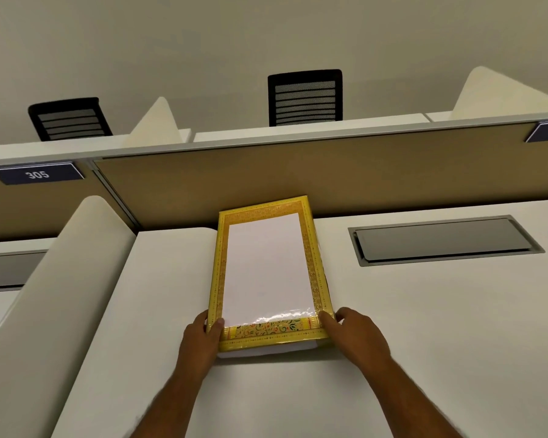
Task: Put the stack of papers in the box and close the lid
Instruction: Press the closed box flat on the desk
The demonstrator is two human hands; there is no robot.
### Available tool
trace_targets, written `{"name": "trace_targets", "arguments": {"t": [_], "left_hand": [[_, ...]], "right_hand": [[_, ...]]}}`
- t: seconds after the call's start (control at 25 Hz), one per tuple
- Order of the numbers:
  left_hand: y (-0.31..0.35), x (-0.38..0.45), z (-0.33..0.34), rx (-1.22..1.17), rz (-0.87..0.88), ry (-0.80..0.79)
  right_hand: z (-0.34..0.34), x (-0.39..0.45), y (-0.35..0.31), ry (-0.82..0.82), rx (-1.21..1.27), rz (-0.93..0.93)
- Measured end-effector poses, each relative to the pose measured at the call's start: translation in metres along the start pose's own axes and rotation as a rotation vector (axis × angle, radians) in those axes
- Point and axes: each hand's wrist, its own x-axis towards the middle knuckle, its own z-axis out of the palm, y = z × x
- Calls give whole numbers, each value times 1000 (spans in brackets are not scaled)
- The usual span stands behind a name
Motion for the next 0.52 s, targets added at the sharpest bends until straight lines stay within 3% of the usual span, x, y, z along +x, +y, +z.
{"name": "trace_targets", "arguments": {"t": [0.28, 0.52], "left_hand": [[-25, -42, 16, -103, 209, 137], [-31, -42, 20, -22, 224, 156]], "right_hand": [[11, -9, 23, 44, 28, -37], [16, -10, 21, 77, -99, -81]]}}
